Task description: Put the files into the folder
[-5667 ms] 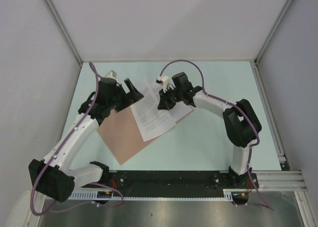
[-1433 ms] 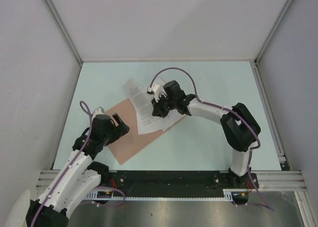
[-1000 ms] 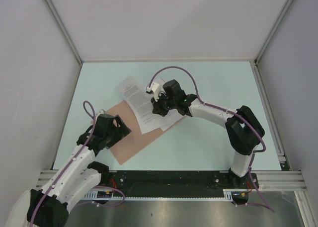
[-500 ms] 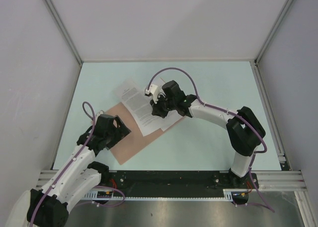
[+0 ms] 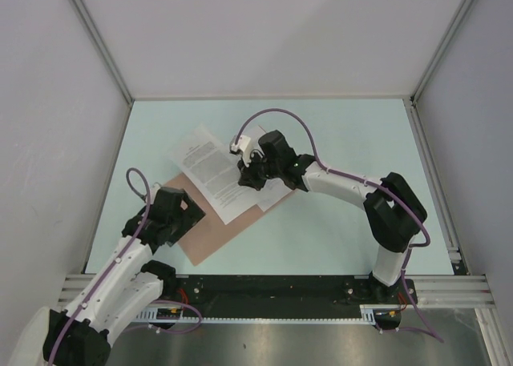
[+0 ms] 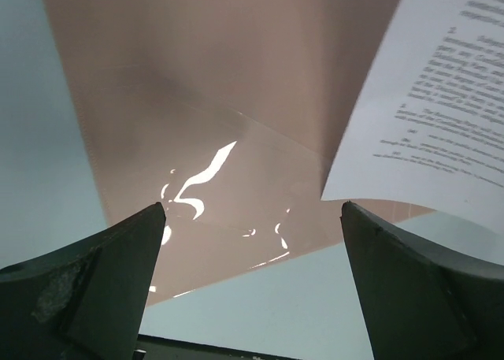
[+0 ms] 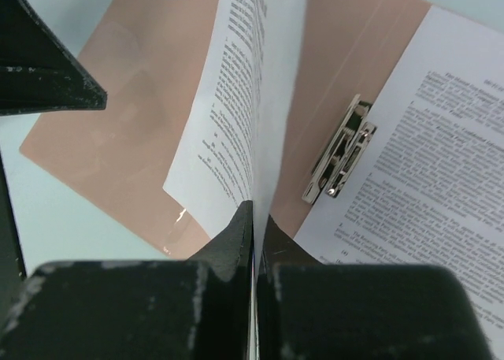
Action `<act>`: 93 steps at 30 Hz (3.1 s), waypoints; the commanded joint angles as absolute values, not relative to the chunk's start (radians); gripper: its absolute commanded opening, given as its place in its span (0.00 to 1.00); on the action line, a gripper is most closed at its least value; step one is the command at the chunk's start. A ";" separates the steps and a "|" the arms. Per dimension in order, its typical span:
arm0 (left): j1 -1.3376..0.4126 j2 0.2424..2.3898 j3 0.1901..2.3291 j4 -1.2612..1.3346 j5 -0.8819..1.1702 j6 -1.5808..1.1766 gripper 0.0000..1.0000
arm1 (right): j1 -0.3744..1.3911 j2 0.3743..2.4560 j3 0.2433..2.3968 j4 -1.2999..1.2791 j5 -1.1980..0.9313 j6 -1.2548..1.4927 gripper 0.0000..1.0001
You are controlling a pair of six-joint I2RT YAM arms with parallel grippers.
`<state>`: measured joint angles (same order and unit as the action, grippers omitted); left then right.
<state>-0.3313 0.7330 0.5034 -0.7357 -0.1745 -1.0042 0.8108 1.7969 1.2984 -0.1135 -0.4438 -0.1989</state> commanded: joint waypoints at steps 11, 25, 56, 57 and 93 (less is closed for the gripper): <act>-0.325 0.715 0.517 -0.833 -0.290 -1.135 1.00 | 0.822 1.856 1.367 0.060 -0.414 -0.293 0.00; -0.325 0.724 0.515 -0.825 -0.287 -1.127 0.99 | 0.821 1.851 1.373 0.022 -0.471 -0.310 0.00; -0.327 0.718 0.526 -0.815 -0.281 -1.114 0.99 | 0.753 2.083 1.382 0.159 -0.870 0.021 0.00; -0.325 0.719 0.528 -0.816 -0.282 -1.114 1.00 | 0.755 2.103 1.384 0.172 -0.880 0.029 0.00; 0.230 1.081 0.548 -0.519 -0.058 -0.902 0.99 | 0.752 2.197 1.519 0.046 -0.727 0.127 0.11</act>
<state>0.2203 1.0576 0.5327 -0.5873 -0.0883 -0.8993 0.7471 2.1902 1.4456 0.0322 -0.6758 0.1287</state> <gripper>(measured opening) 0.994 0.173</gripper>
